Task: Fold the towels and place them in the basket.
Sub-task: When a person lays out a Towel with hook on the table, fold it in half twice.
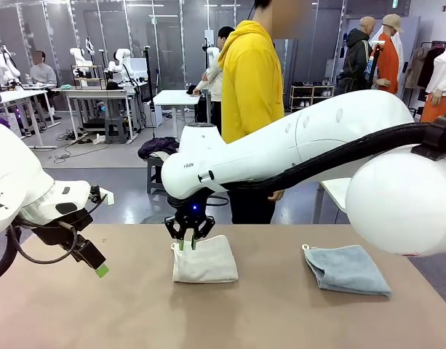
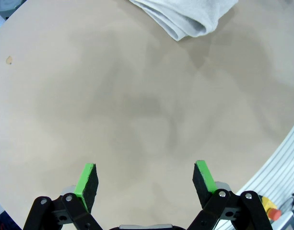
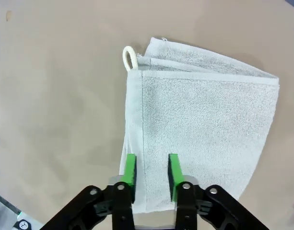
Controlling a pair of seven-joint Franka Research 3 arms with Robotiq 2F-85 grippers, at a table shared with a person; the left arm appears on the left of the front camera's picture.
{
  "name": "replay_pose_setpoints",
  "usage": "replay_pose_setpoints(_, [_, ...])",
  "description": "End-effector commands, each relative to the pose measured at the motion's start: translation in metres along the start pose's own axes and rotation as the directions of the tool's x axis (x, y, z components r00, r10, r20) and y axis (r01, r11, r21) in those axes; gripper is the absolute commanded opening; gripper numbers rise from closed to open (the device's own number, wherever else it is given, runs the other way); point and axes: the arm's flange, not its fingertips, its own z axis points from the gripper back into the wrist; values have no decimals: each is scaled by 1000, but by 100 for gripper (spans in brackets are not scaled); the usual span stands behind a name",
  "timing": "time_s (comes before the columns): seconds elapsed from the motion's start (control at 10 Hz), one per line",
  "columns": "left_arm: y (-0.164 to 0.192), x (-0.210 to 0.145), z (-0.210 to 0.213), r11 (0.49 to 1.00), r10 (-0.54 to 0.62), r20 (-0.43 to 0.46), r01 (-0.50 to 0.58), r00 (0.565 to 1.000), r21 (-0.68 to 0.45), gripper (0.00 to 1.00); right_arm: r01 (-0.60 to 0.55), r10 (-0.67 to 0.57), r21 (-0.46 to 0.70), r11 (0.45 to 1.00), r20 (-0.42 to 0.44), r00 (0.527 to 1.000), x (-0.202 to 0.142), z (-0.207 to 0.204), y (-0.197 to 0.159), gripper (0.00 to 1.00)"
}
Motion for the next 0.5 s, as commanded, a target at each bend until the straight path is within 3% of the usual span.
replay_pose_setpoints(0.0, [0,2,0,1000,8,-9,-8,1000,11,100,32,-31,-12,999,28,999,0,5,3,78])
replay_pose_setpoints(0.1, [0,2,0,1000,8,-9,-8,1000,11,100,31,-31,3,1000,24,999,-2,7,2,76])
replay_pose_setpoints(0.2, [0,2,0,1000,8,-9,-8,1000,11,100,34,-34,3,999,26,999,-2,9,0,100])
replay_pose_setpoints(0.3, [0,2,0,1000,8,-9,-8,1000,11,100,37,-38,6,999,26,999,-3,11,-1,83])
replay_pose_setpoints(0.4, [0,2,0,1000,8,-9,-8,1000,11,100,38,-38,7,999,25,999,-4,11,-1,100])
